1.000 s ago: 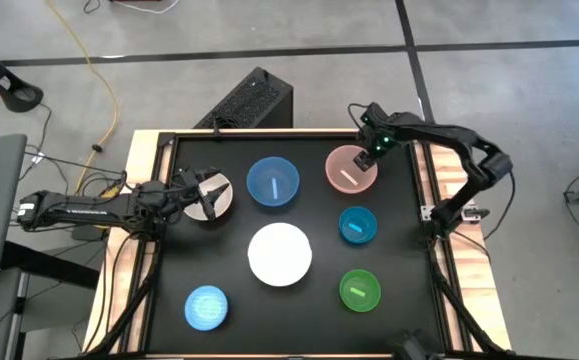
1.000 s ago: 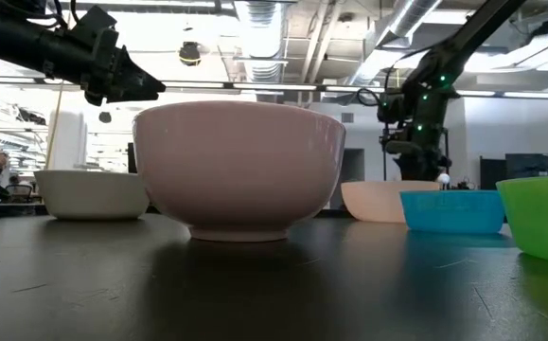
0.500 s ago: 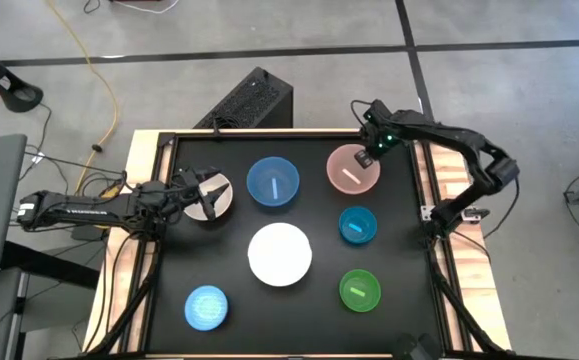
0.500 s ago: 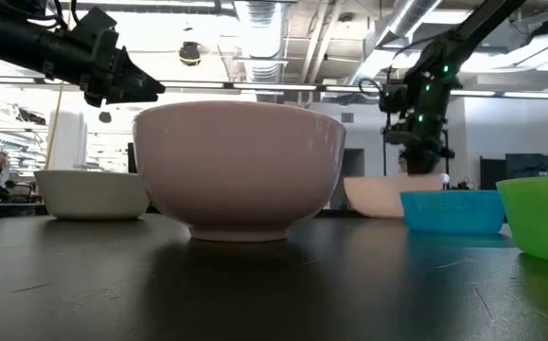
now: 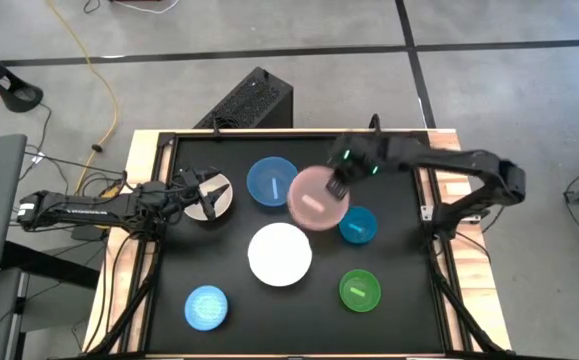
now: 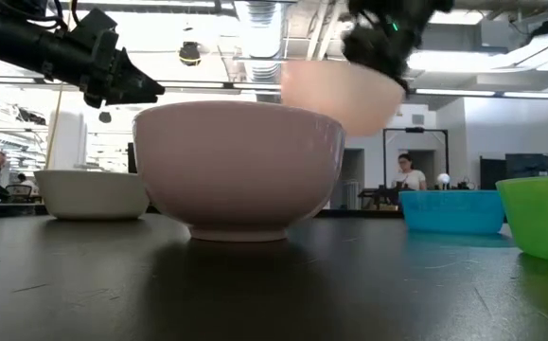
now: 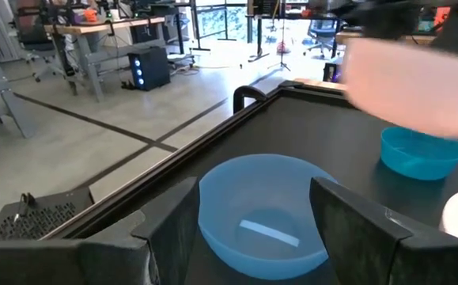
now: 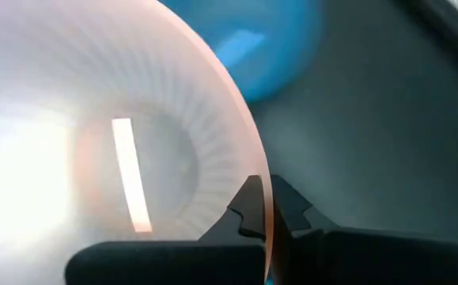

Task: Nest bowls inside each other
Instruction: Stack the transparent light orange bowl on top of the pink bowl

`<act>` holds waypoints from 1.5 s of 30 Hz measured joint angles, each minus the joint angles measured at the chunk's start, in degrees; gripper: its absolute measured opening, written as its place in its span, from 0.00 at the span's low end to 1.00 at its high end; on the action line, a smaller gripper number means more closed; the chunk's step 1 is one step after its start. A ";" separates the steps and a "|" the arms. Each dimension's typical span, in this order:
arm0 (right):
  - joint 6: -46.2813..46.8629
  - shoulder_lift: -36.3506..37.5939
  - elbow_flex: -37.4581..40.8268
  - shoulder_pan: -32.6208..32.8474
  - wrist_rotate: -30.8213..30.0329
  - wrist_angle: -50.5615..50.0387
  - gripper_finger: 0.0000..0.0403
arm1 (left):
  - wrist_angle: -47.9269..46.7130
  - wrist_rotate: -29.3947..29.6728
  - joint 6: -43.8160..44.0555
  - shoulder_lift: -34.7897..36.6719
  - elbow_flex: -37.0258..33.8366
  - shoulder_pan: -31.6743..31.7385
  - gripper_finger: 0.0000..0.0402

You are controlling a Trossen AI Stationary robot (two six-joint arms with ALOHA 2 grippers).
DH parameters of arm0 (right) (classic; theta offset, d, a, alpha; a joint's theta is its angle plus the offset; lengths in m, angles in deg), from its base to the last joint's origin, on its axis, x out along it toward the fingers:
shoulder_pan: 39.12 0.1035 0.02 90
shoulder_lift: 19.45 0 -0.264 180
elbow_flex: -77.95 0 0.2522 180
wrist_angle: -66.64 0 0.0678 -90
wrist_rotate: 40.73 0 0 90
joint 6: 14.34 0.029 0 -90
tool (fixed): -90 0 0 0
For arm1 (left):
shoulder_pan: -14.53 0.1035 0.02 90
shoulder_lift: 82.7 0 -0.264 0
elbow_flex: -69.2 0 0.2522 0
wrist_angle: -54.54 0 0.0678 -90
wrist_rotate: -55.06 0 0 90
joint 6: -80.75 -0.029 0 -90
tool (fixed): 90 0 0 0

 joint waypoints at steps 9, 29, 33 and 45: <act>6.44 -13.52 -9.46 18.09 -7.09 7.35 0.01 | -1.85 -3.26 1.69 0.00 0.02 -0.02 0.58; 7.23 -27.60 -19.06 19.97 -6.00 2.44 0.06 | -2.52 -8.81 2.87 0.13 0.02 -0.04 0.58; 7.23 -27.60 -19.06 20.00 -6.78 1.97 0.14 | -2.52 -8.81 2.87 0.13 0.02 -0.04 0.58; 5.71 -27.60 -20.45 19.55 -5.32 -0.33 0.33 | -2.54 -8.79 2.87 0.13 0.02 -0.03 0.58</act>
